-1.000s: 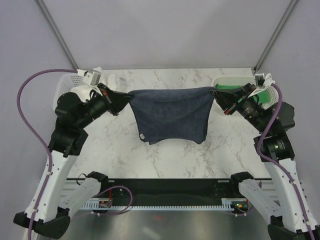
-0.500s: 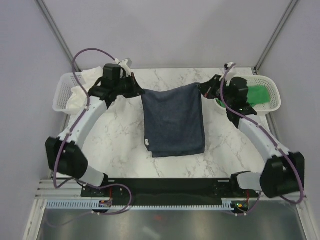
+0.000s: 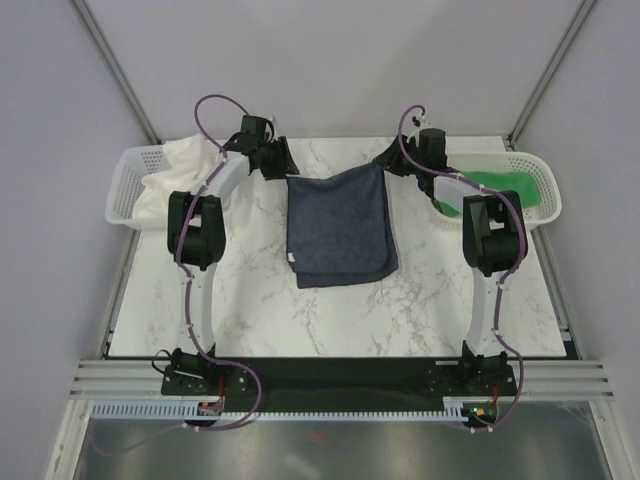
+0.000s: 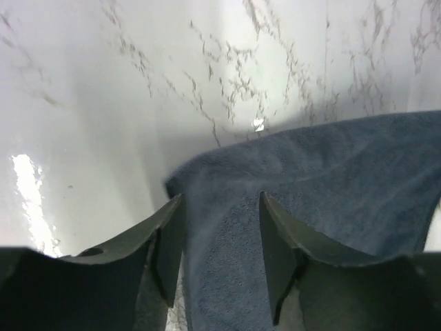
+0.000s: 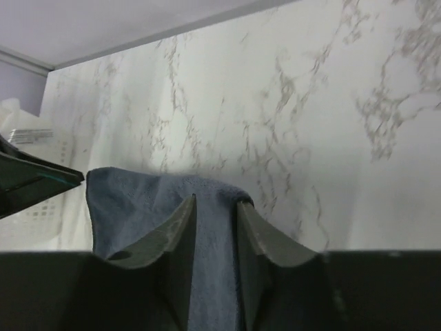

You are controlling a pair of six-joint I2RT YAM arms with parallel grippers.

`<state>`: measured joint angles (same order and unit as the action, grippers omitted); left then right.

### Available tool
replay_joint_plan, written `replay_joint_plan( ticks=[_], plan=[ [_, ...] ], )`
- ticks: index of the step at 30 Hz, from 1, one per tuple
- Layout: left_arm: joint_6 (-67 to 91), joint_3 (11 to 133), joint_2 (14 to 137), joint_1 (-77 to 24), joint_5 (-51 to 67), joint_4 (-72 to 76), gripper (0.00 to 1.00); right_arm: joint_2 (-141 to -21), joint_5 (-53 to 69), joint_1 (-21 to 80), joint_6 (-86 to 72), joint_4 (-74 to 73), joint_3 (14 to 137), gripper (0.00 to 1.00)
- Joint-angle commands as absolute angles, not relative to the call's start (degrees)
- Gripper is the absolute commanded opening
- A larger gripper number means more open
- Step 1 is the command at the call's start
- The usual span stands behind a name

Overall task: Fold and stack the towels
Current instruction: Fold the towel

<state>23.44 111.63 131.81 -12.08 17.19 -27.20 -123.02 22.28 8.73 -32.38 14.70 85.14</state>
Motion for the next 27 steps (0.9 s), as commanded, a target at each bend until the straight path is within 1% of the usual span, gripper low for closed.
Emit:
replay_joint_plan(
  ticks=[1, 3, 4, 5, 6, 7, 8, 9, 10, 15, 19, 20, 22, 25, 26, 27],
  plan=[
    [21.6, 118.2, 131.1, -11.5, 15.0, -26.0, 0.55, -123.8, 19.9, 7.5, -28.6, 12.1, 94.3, 0.39],
    [20.4, 117.2, 128.8, -11.5, 12.8, -26.8, 0.60, -122.8, 18.2, 7.1, -26.8, 7.3, 95.5, 0.44],
    [19.8, 116.4, 127.5, -11.5, 11.4, -27.2, 0.61, -120.8, 16.6, 7.0, -24.9, 3.8, 95.8, 0.48],
    [19.6, 115.4, 126.2, -11.5, 9.9, -27.9, 0.64, -119.6, 13.2, 7.1, -24.3, 1.8, 95.7, 0.50],
    [19.3, 113.0, 123.2, -11.5, 8.1, -28.2, 0.65, -118.1, 11.6, 7.0, -23.6, 0.3, 95.3, 0.51],
    [19.2, 111.3, 121.6, -11.6, 7.5, -28.4, 0.66, -115.2, 10.3, 7.1, -23.4, -1.5, 93.7, 0.55],
    [19.5, 109.5, 119.9, -11.7, 7.4, -28.4, 0.66, -113.6, 8.1, 7.1, -23.2, -4.5, 92.7, 0.55],
    [19.6, 105.2, 117.9, -11.9, 7.6, -28.6, 0.66, -111.8, 7.7, 7.1, -23.3, -5.7, 91.5, 0.56],
    [20.6, 102.8, 114.1, -12.4, 7.6, -28.6, 0.66, -108.6, 7.7, 7.2, -23.5, -6.8, 88.1, 0.56],
    [21.4, 87.5, 105.2, -17.0, 9.4, -26.8, 0.66, -104.9, 6.7, 7.8, -23.4, -10.1, 83.1, 0.58],
    [23.0, 78.2, 99.4, -23.4, 10.2, -23.9, 0.63, -100.7, 8.6, 8.7, -22.7, -13.1, 79.4, 0.54],
    [23.6, 76.2, 97.3, -24.5, 12.9, -22.4, 0.61, -99.9, 7.8, 10.2, -22.9, -13.3, 78.1, 0.54],
    [26.3, 70.9, 95.6, -27.6, 14.2, -19.2, 0.59, -97.3, 4.5, 12.1, -23.2, -13.6, 73.7, 0.53],
    [28.3, 65.1, 93.0, -31.1, 14.5, -16.6, 0.53, -94.9, 3.6, 15.1, -24.8, -13.4, 67.9, 0.50],
    [28.8, 63.7, 92.6, -31.7, 15.3, -14.5, 0.49, -94.3, 3.2, 16.0, -25.2, -13.2, 66.4, 0.49],
    [29.3, 61.5, 92.5, -32.9, 15.2, -13.7, 0.48, -93.0, 2.6, 16.4, -25.8, -12.8, 63.5, 0.48]
  ],
)
